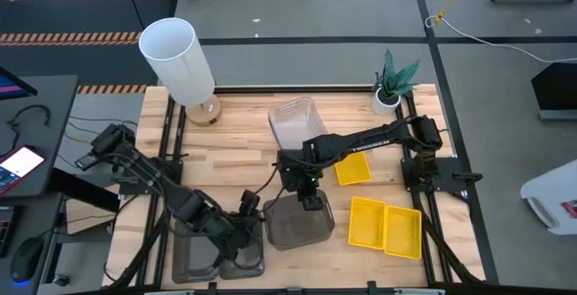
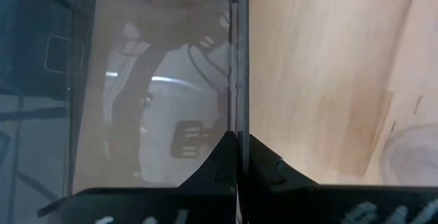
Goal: Stack baskets by color
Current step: Stack the right black bin on the top of the middle black bin
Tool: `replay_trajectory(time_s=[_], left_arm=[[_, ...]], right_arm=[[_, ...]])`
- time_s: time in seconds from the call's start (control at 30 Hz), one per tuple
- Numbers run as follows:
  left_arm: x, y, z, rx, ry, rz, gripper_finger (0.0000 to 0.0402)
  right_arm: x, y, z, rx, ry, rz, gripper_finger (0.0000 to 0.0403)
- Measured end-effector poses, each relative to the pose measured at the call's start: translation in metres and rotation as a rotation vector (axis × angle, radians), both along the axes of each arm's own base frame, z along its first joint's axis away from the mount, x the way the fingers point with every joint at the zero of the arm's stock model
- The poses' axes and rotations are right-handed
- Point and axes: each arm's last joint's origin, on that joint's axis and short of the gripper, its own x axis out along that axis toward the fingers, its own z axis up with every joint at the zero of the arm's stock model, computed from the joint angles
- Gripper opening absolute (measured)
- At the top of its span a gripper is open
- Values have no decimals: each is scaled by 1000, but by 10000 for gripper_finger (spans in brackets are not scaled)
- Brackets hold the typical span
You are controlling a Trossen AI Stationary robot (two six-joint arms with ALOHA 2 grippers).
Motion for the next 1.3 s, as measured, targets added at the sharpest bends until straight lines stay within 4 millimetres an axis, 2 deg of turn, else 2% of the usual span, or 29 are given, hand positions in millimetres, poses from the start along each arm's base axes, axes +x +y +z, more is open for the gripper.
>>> replay_trajectory(time_s=[0.23,0.53,0.77,1.03,1.13,1.3], left_arm=[[10,4,0,-38,10,-93,220],[18,5,-10,21,39,-186,187],[18,4,-9,41,32,-230,137],[18,3,-9,8,46,-272,34],[19,3,-8,-19,44,-290,9],[19,1,-7,-54,46,-329,8]], right_arm=[[0,14,0,4,-13,28,5],[4,16,6,76,-23,0,6],[8,10,16,117,-19,-41,8],[9,10,19,126,-39,-30,12],[10,9,20,120,-59,-19,30],[11,6,21,128,-70,-15,81]])
